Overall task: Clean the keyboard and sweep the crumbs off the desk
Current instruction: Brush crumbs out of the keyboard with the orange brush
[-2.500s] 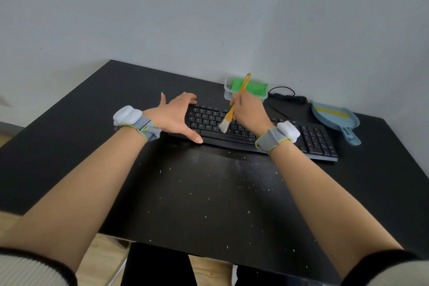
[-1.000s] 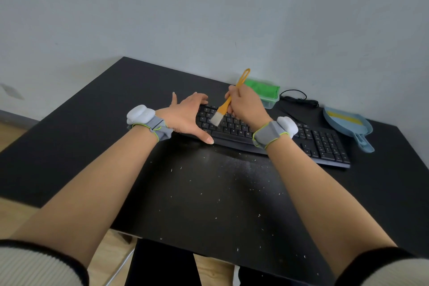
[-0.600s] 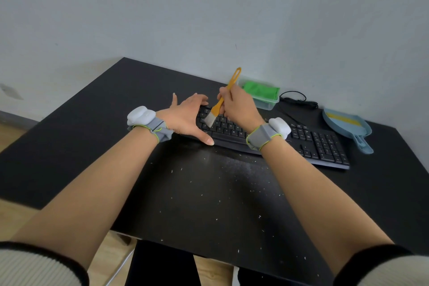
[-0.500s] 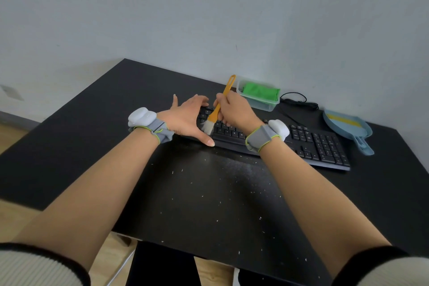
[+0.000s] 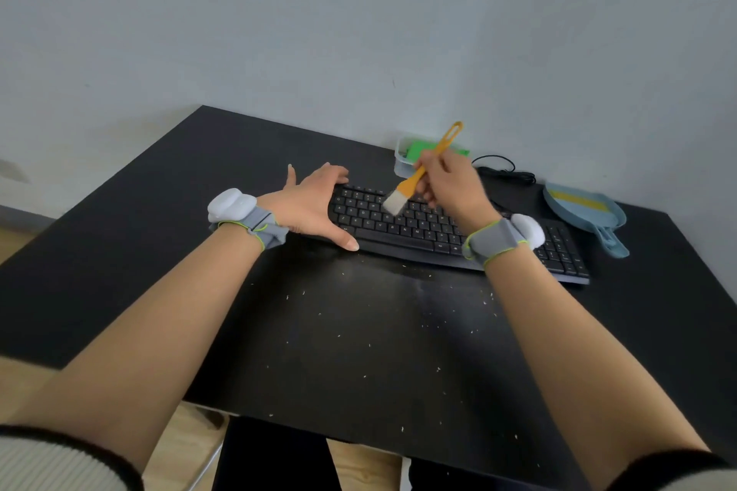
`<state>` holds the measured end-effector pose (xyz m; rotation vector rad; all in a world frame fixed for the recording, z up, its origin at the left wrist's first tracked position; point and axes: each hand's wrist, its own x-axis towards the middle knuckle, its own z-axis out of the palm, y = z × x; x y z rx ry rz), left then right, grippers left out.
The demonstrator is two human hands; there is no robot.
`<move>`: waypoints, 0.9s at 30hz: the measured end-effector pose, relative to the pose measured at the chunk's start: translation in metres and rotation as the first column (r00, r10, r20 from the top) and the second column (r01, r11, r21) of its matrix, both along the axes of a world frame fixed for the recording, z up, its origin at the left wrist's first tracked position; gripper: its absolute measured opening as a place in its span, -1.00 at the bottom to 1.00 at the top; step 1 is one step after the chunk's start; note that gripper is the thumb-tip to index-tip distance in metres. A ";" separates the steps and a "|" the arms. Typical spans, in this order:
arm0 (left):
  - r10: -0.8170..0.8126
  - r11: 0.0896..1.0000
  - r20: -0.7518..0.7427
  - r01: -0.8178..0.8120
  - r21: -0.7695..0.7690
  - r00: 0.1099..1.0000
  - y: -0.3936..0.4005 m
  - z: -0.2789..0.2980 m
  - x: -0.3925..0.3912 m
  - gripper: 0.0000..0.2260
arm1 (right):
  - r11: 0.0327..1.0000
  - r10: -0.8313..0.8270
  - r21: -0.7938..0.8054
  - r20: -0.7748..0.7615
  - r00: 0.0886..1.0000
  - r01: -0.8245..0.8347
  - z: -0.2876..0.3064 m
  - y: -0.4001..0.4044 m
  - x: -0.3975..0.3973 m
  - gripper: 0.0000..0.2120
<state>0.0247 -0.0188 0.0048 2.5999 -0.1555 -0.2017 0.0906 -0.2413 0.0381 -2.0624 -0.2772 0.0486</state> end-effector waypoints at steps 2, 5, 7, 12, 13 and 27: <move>-0.005 1.000 -0.019 0.006 0.024 1.000 0.001 0.001 0.002 0.10 | 0.996 -0.085 0.007 0.050 0.995 0.085 0.004 -0.027 0.007 -0.77; -0.006 0.998 -0.042 0.008 0.058 0.999 -0.004 0.007 0.007 0.12 | 0.981 -0.191 -0.012 0.097 0.977 0.193 0.007 -0.068 0.014 -0.78; -0.021 0.997 -0.030 0.023 0.079 0.999 -0.012 0.010 0.010 0.14 | 0.966 -0.236 -0.072 0.132 0.963 0.246 0.005 -0.090 0.016 -0.78; -0.104 0.986 -0.005 0.103 0.127 0.995 -0.047 0.011 0.020 0.16 | 0.929 -0.310 -0.145 0.196 0.930 0.340 -0.009 -0.127 0.018 -0.79; -0.122 0.983 0.001 0.120 0.138 0.993 -0.056 0.011 0.022 0.16 | 0.927 -0.316 -0.143 0.199 0.928 0.347 -0.012 -0.133 0.018 -0.79; -0.279 0.941 0.028 0.267 0.210 0.960 -0.149 0.005 0.047 0.14 | 0.972 -0.170 -0.143 0.137 0.976 0.189 -0.012 -0.147 -0.004 -0.77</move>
